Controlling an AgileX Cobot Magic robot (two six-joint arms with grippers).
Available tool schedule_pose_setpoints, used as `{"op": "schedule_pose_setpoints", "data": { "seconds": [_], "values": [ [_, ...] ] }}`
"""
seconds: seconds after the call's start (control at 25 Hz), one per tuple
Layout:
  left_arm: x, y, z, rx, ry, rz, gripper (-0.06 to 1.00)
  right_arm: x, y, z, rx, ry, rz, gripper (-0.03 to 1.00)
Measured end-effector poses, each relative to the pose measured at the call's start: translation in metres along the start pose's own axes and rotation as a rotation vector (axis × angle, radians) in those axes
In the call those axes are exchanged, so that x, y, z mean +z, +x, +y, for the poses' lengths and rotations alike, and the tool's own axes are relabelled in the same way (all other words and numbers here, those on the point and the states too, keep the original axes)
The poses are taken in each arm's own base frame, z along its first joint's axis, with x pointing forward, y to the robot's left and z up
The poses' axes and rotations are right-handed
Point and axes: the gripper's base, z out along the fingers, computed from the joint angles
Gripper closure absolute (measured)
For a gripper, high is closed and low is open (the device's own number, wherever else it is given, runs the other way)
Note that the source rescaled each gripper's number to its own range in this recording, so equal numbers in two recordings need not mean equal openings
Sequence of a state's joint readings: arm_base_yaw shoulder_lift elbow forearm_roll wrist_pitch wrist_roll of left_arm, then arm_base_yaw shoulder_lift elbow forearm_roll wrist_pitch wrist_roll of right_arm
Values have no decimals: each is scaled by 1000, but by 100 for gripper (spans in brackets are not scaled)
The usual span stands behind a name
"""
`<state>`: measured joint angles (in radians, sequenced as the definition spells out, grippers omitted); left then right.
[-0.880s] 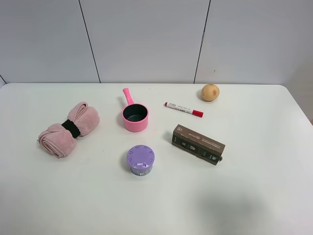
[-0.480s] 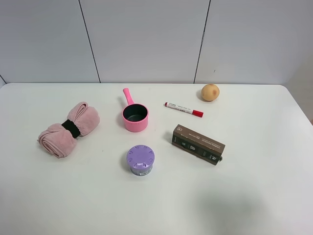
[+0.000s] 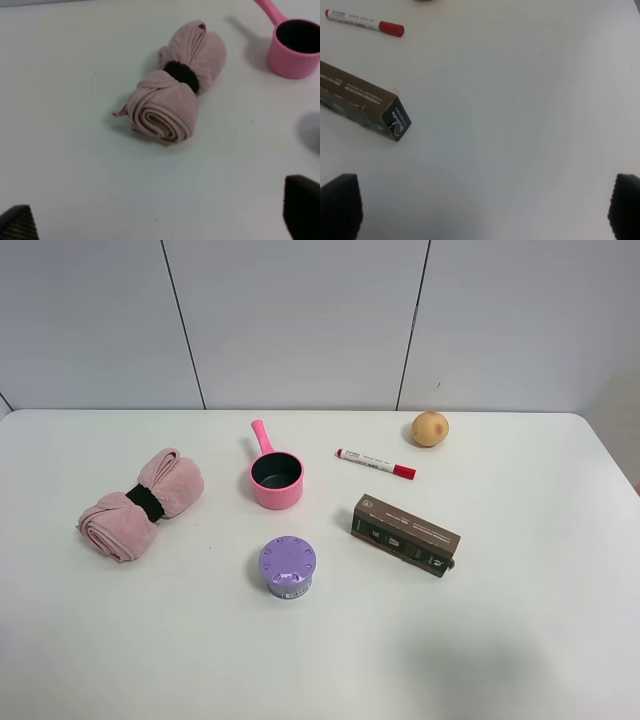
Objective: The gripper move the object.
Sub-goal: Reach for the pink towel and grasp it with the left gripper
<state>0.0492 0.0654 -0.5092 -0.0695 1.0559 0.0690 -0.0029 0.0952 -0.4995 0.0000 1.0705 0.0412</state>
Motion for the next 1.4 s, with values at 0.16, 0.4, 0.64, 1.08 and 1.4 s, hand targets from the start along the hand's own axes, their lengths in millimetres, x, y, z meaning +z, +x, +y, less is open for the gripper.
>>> {"op": "schedule_pose_setpoints", "data": {
  "seconds": [0.16, 0.4, 0.64, 1.08, 1.4],
  "values": [
    [0, 0, 0, 0, 0, 0, -6, 0, 0, 0, 0, 0, 0, -3],
    [0, 0, 0, 0, 0, 0, -6, 0, 0, 0, 0, 0, 0, -3],
    [0, 0, 0, 0, 0, 0, -6, 0, 0, 0, 0, 0, 0, -3],
    [0, 0, 0, 0, 0, 0, -6, 0, 0, 0, 0, 0, 0, -3],
    [0, -25, 0, -5, 10, 37, -6, 0, 0, 0, 0, 0, 0, -3]
  ]
}}
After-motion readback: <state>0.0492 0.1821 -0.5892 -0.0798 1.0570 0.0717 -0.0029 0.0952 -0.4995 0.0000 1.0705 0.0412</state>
